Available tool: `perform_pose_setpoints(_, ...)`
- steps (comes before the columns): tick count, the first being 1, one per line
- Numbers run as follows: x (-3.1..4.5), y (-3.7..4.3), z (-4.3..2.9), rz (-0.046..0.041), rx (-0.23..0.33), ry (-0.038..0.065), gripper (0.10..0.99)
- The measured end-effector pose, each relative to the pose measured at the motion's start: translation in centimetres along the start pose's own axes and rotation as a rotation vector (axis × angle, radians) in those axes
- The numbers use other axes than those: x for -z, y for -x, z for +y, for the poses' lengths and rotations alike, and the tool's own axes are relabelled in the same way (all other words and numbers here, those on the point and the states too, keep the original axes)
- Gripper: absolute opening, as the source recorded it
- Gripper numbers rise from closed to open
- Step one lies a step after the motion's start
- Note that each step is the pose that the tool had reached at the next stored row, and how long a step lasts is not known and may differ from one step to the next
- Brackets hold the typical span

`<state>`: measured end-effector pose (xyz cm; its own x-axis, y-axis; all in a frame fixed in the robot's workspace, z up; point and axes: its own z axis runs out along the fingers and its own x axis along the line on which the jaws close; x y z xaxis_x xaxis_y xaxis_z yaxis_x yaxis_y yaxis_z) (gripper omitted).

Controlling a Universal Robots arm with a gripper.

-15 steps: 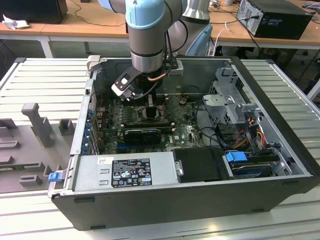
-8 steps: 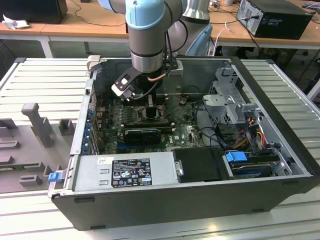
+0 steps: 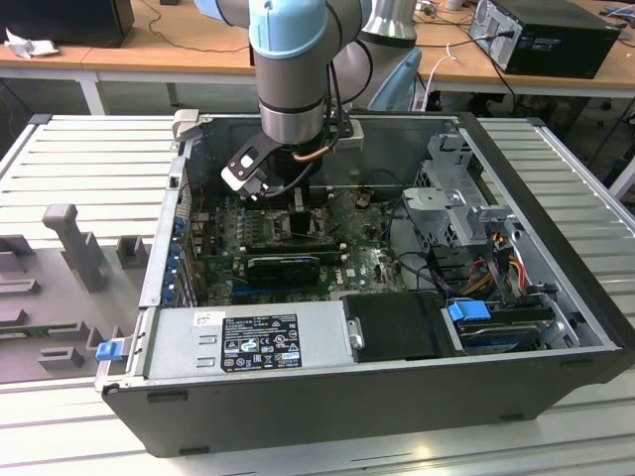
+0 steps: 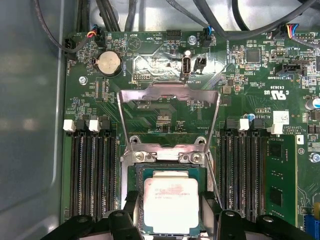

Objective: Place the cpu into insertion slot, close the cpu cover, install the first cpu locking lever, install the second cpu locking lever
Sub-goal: 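Place the cpu into insertion slot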

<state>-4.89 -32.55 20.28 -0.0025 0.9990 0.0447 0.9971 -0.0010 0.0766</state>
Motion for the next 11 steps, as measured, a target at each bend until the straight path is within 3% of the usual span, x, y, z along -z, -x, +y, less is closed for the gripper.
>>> perform_pose_setpoints(7, 0.64, -0.03, 0.05, 0.0001, 0.000, 0.000, 0.604)
perform_pose_setpoints(11, 0.64, -0.03, 0.05, 0.0002, -0.001, 0.000, 0.604)
